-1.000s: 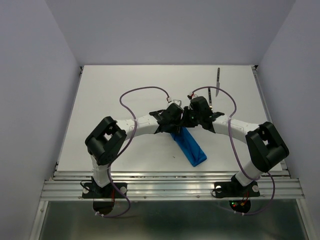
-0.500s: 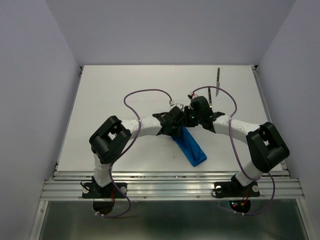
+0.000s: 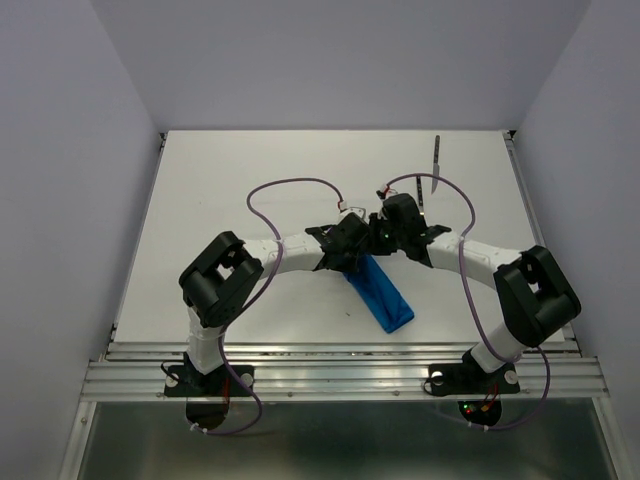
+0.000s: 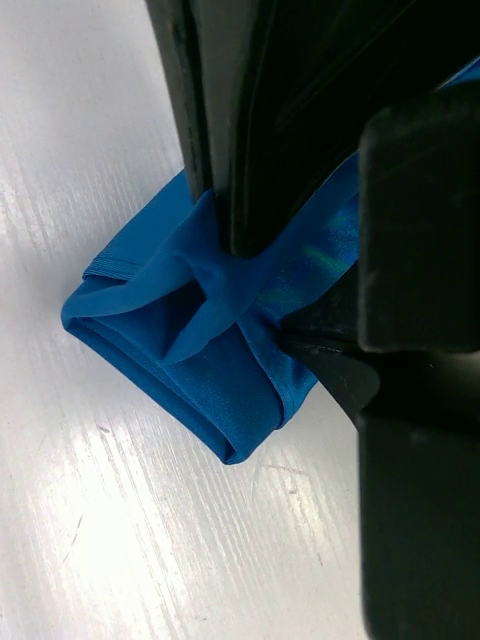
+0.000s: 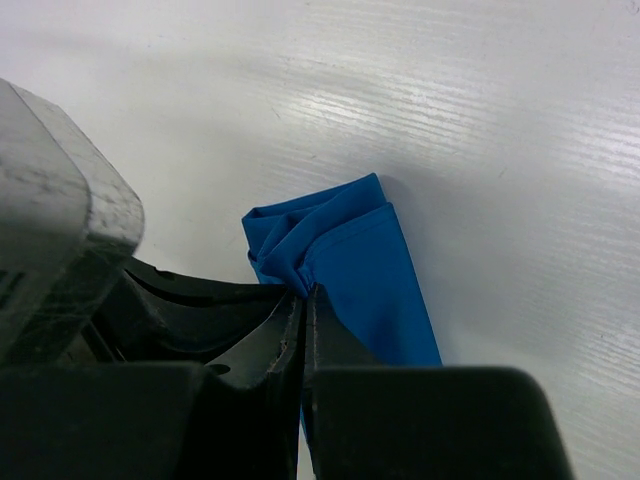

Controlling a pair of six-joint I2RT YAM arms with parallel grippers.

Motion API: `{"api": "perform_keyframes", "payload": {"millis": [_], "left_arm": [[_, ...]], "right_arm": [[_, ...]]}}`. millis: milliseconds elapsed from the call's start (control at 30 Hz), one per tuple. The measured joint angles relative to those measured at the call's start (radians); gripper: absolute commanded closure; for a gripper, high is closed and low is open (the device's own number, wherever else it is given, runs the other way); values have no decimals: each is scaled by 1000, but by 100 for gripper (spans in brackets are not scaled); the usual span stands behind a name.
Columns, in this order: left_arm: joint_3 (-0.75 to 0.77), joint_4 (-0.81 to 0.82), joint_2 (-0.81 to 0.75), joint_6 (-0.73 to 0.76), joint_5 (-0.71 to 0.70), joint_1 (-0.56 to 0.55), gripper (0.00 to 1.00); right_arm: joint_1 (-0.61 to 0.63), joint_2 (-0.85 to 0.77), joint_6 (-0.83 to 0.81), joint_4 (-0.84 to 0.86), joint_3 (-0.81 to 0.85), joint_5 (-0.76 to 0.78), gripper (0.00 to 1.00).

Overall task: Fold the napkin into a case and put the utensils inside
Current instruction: Grasp the top corner of the smaller rectangle folded napkin from the folded napkin.

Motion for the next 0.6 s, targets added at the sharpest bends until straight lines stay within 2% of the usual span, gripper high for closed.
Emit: {"api": "perform_keyframes", "payload": {"millis": [600], "left_arm": [[-27,21,-25,-63,33,19,100]], "right_arm": [[0,-24,-8,10,-65,-23,99]]}}
